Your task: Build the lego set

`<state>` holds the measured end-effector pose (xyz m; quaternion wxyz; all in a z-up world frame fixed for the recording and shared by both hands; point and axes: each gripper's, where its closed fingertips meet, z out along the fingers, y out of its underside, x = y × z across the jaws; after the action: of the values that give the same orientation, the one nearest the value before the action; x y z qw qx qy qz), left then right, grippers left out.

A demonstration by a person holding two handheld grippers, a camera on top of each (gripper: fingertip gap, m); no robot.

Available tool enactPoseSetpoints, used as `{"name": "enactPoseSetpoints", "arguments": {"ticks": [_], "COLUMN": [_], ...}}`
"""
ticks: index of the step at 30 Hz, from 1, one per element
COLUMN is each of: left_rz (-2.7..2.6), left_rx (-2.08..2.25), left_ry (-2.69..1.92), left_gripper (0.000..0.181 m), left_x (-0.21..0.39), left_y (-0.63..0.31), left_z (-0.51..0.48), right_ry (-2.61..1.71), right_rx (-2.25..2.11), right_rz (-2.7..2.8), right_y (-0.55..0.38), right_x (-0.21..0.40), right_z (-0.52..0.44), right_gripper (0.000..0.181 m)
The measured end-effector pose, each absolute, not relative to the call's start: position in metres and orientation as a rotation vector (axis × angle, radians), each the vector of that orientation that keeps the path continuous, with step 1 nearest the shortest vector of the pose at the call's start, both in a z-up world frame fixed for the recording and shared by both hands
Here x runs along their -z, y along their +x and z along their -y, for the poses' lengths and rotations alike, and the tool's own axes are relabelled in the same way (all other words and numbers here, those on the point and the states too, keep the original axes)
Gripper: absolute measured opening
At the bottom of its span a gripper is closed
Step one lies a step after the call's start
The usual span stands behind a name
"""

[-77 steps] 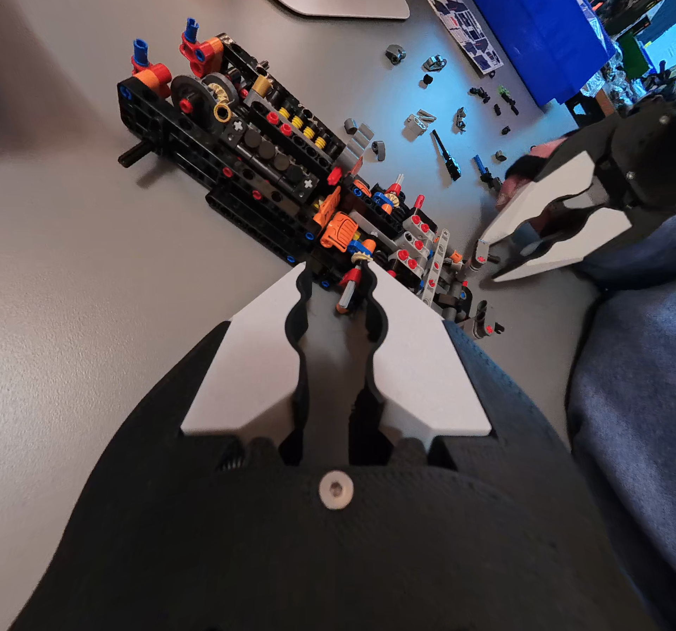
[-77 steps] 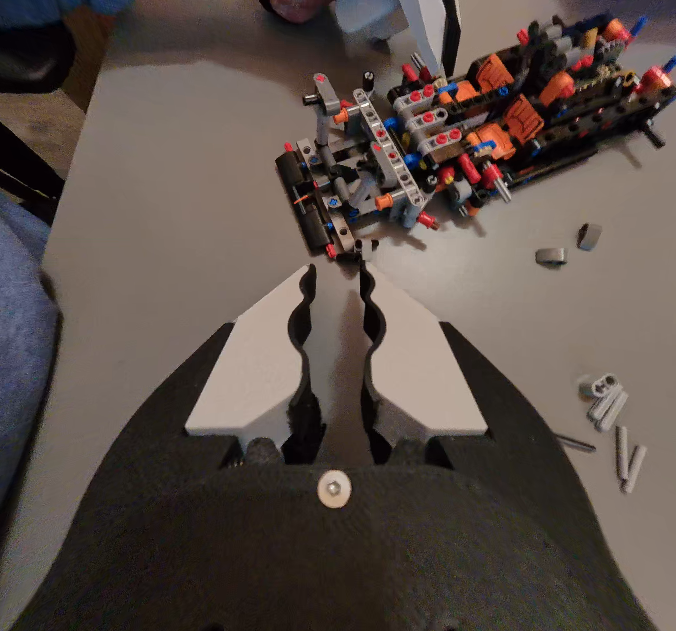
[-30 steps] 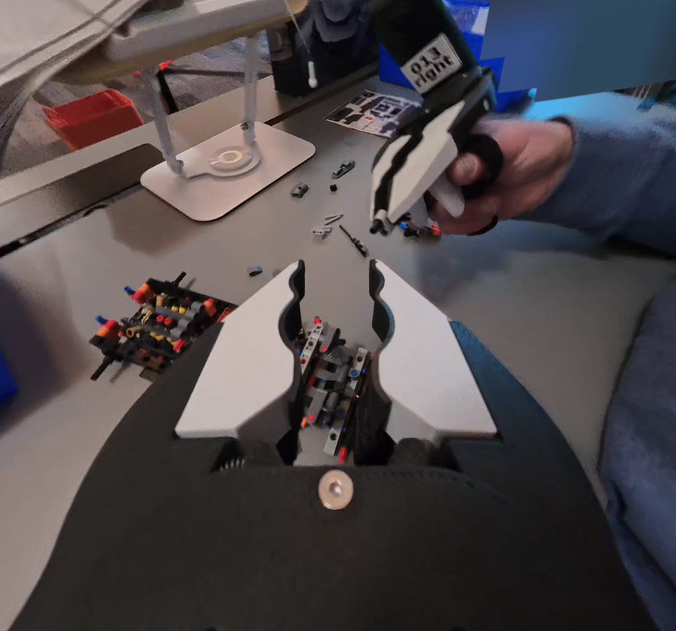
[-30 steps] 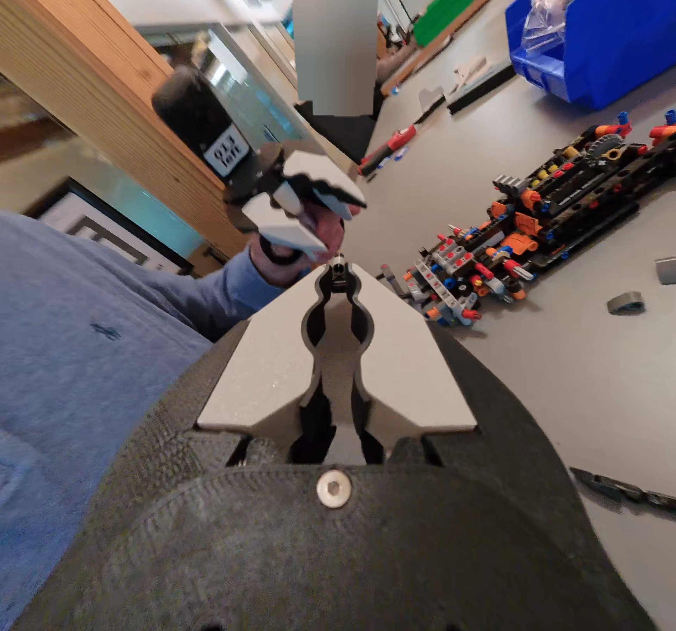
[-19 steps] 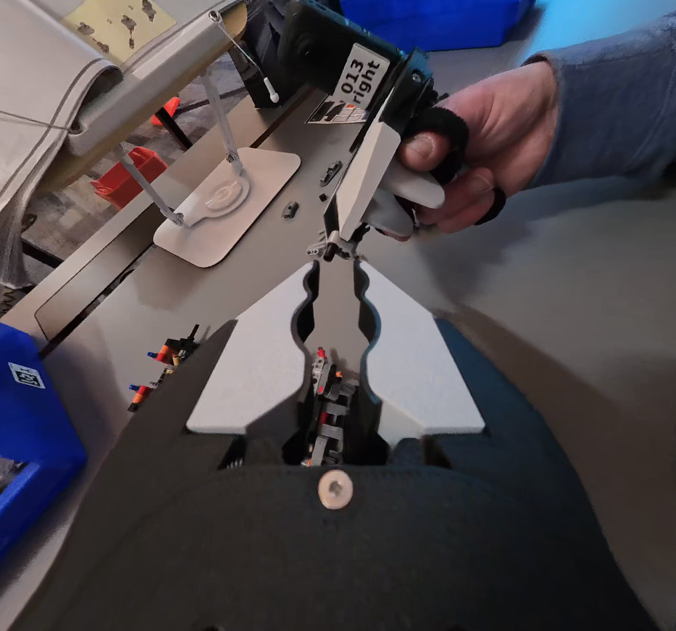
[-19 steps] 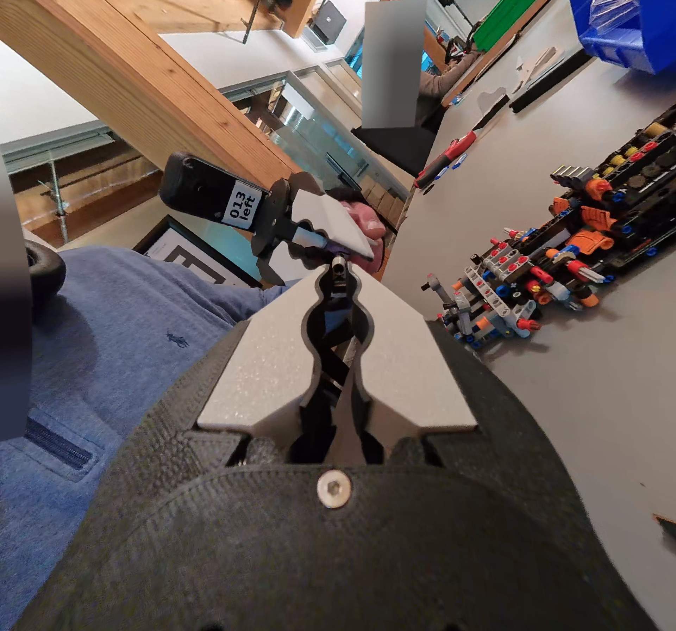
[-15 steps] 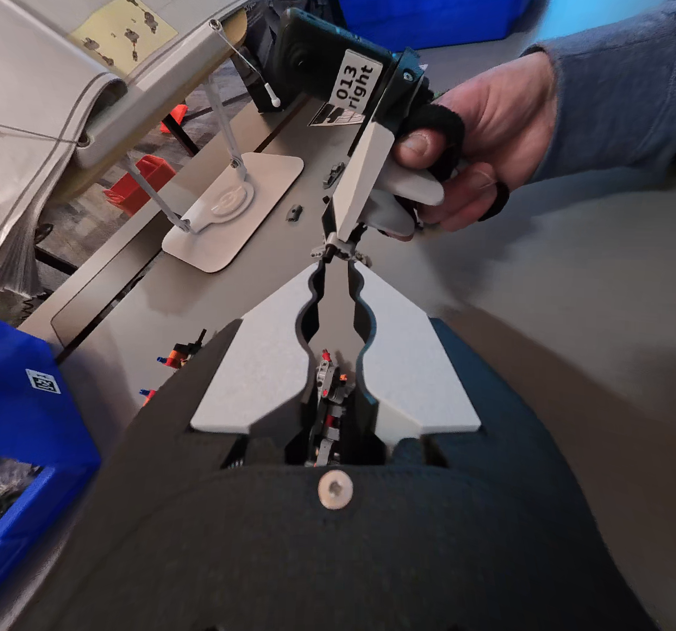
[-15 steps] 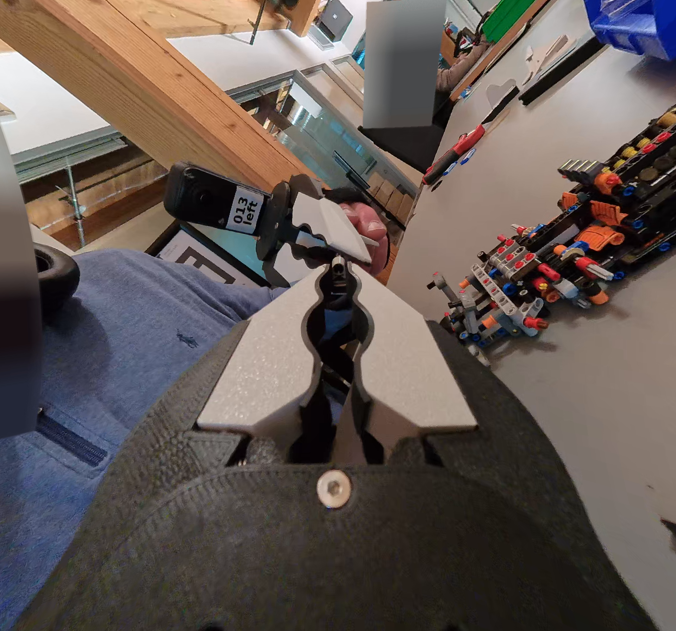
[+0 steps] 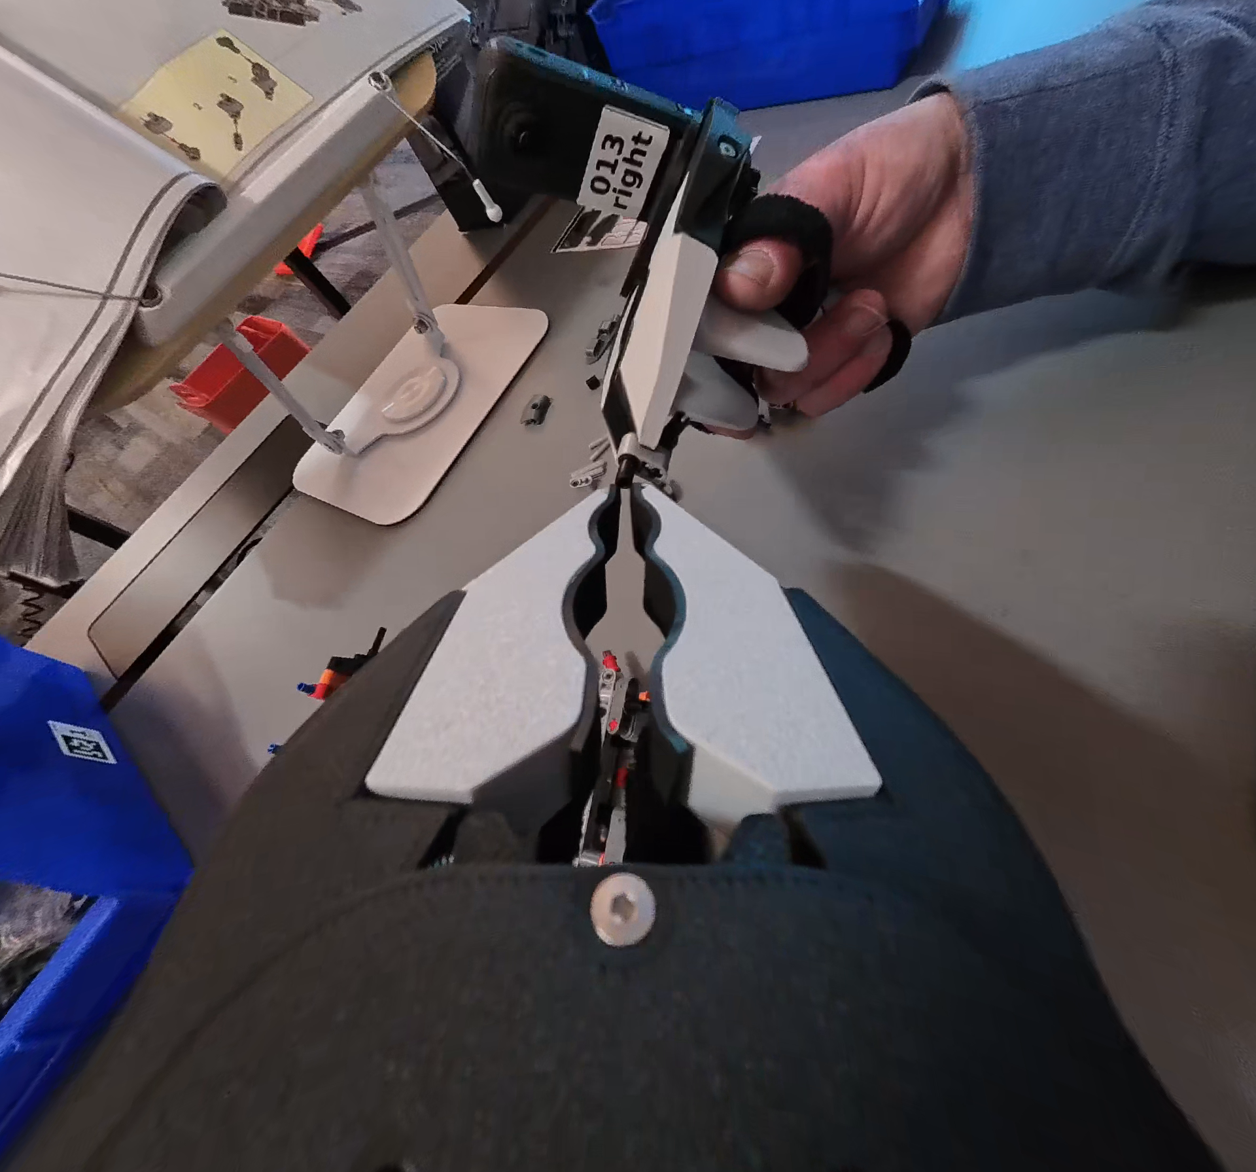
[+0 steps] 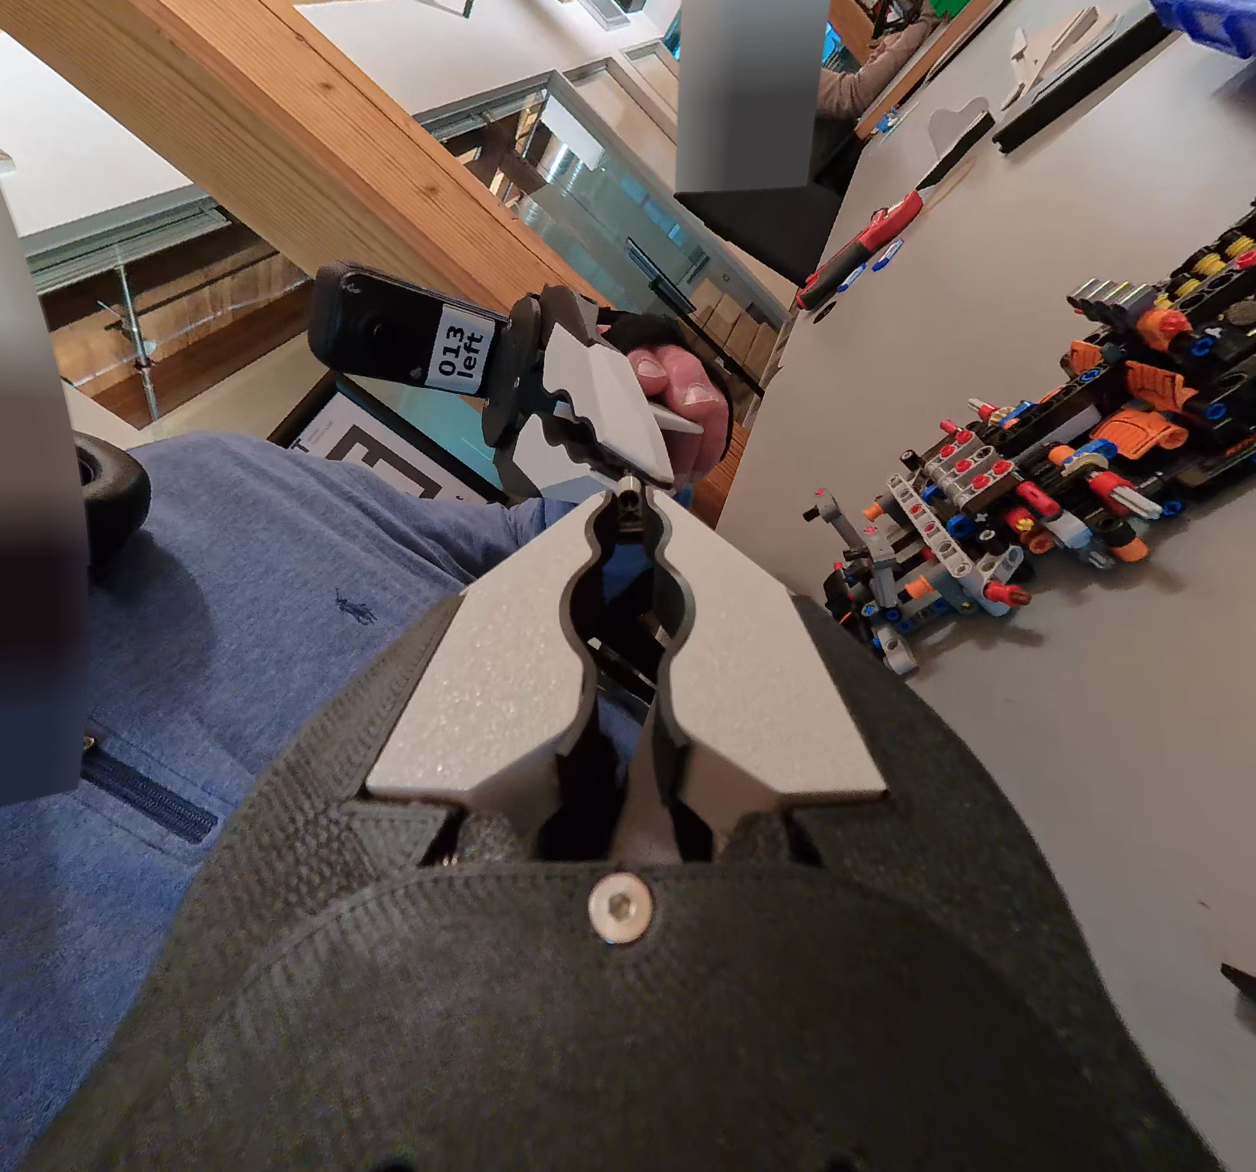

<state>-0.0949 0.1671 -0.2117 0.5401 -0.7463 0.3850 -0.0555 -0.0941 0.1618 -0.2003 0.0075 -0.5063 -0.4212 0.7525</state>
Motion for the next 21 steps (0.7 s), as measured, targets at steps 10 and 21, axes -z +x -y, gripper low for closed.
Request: {"name": "enactPoseSetpoints", "arguments": {"ticks": [10, 21], "left_rz": [-0.926, -0.956], "left_rx": [0.120, 0.042], "left_ry": [-1.753, -1.719], "left_gripper": [0.003, 0.003], "left_x": [0.2060, 0.2020], "left_y": [-0.0942, -0.0918], "left_z": [-0.1678, -0.1687], "right_ry": [-1.603, -1.613], "right_rx": [-2.373, -2.402], "right_rz": [1.342, 1.336], "right_y": [-0.0957, -0.0935], "right_x": [0.1983, 0.1943], "right_z": [-0.1618, -0.1630], "right_gripper": [0.003, 0.003]}}
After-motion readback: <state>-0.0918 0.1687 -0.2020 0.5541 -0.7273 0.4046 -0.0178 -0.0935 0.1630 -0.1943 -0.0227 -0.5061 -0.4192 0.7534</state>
